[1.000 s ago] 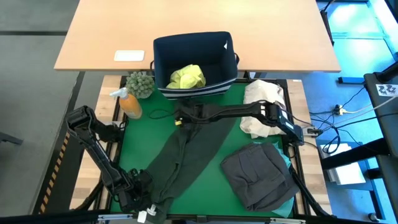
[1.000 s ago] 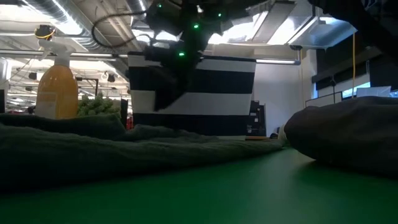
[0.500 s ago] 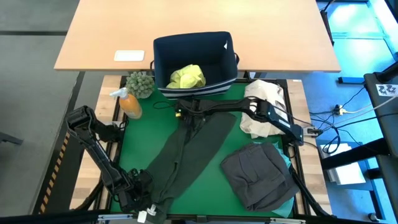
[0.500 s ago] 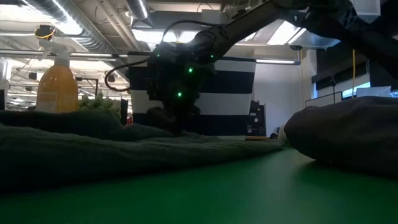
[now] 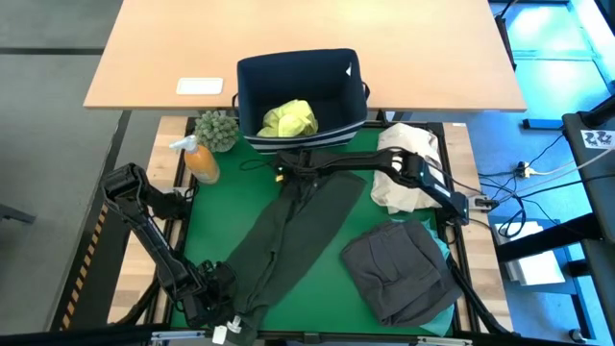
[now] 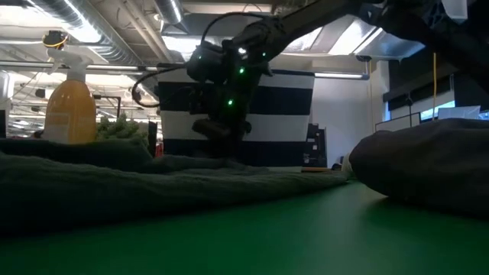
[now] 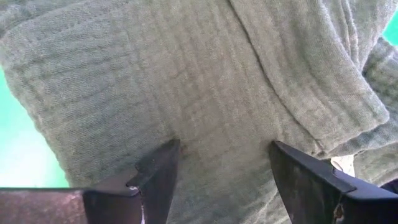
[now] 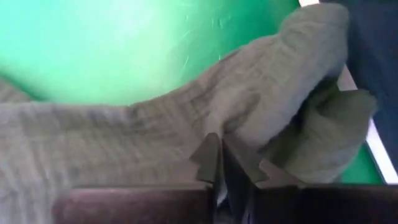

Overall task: Fold laundry
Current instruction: Fold the green polo shirt

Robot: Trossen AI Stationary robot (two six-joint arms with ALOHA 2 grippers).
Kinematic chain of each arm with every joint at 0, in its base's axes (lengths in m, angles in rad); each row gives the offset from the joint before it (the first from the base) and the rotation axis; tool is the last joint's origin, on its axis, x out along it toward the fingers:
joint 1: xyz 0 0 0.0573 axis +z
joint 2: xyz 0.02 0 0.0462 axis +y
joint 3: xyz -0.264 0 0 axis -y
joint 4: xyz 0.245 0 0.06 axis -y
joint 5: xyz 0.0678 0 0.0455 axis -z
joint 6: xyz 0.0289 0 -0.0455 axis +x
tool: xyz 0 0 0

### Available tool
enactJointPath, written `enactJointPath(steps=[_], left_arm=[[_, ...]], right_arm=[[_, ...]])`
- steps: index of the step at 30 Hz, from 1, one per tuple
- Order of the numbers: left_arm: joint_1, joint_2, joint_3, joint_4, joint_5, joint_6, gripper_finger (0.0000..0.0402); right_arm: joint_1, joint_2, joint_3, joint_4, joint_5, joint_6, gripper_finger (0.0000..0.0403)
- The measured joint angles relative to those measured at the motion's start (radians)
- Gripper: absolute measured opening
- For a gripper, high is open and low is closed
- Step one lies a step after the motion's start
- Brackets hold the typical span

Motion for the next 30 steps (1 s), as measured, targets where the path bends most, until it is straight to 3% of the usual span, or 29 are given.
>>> enactJointPath(steps=[21, 26, 30], left_arm=[[-0.001, 0.0, 0.0, 0.0, 0.002, -0.02, 0.0242], [-0.001, 0.0, 0.0, -0.001, 0.002, -0.021, 0.0242], [-0.001, 0.0, 0.0, -0.002, 0.001, -0.021, 0.0242]], right_arm=[[0.101, -0.101, -0.01, -0.14, 0.097, 0.008, 0.0002], [0.102, -0.117, -0.048, -0.087, 0.096, 0.011, 0.0002], [0.102, -0.183, -0.186, 0.043, 0.072, 0.024, 0.0002]])
